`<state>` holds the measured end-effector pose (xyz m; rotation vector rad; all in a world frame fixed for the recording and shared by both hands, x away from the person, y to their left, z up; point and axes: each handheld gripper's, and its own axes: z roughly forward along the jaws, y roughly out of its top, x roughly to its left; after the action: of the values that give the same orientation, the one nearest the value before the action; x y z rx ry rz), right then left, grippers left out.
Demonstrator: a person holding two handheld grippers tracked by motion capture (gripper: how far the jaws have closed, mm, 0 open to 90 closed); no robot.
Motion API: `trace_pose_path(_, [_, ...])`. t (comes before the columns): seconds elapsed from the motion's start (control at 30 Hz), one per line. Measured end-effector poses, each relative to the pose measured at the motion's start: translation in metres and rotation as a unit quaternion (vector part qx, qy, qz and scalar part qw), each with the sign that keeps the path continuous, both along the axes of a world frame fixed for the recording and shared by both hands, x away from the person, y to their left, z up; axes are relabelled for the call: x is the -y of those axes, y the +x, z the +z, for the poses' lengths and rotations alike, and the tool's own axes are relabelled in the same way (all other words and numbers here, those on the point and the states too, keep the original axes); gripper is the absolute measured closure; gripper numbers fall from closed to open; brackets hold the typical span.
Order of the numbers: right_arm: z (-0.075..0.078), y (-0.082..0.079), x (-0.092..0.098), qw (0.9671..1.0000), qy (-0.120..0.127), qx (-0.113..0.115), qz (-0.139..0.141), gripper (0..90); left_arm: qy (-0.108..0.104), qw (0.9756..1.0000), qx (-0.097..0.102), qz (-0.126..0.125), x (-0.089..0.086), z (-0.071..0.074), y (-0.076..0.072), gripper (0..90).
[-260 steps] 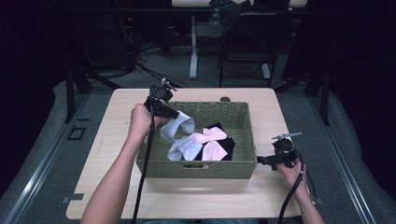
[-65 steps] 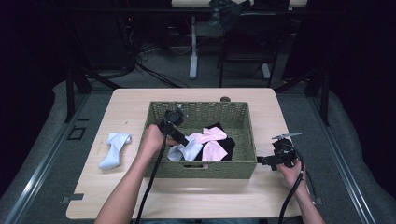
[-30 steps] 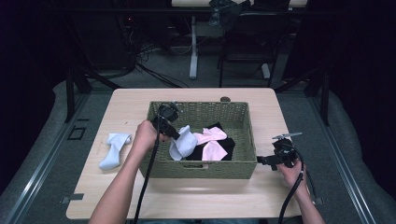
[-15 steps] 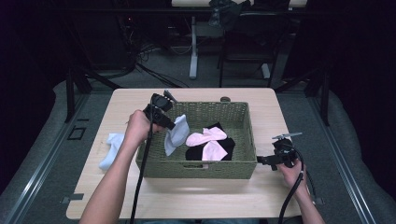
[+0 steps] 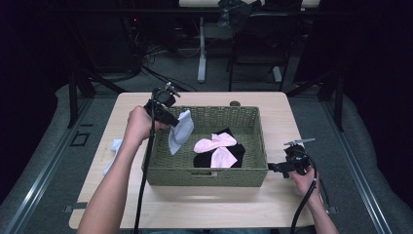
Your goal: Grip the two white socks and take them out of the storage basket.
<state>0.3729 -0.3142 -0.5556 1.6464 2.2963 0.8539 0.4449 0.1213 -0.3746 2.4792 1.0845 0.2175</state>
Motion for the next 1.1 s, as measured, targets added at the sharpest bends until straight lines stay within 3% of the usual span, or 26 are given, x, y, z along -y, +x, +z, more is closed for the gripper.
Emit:
trace_pose_path(0.53, [0.000,0.000,0.000,1.0000,-0.001,0.001,-0.002,7.7,-0.021,0.9988,0.033,0.028,-0.024,0.035,0.000,84.7])
trace_pose_path(1.1, [0.000,0.000,-0.001,1.0000,-0.004,0.000,0.001,7.8,-0.037,0.9943,0.066,0.075,-0.068,0.064,-0.012,84.7])
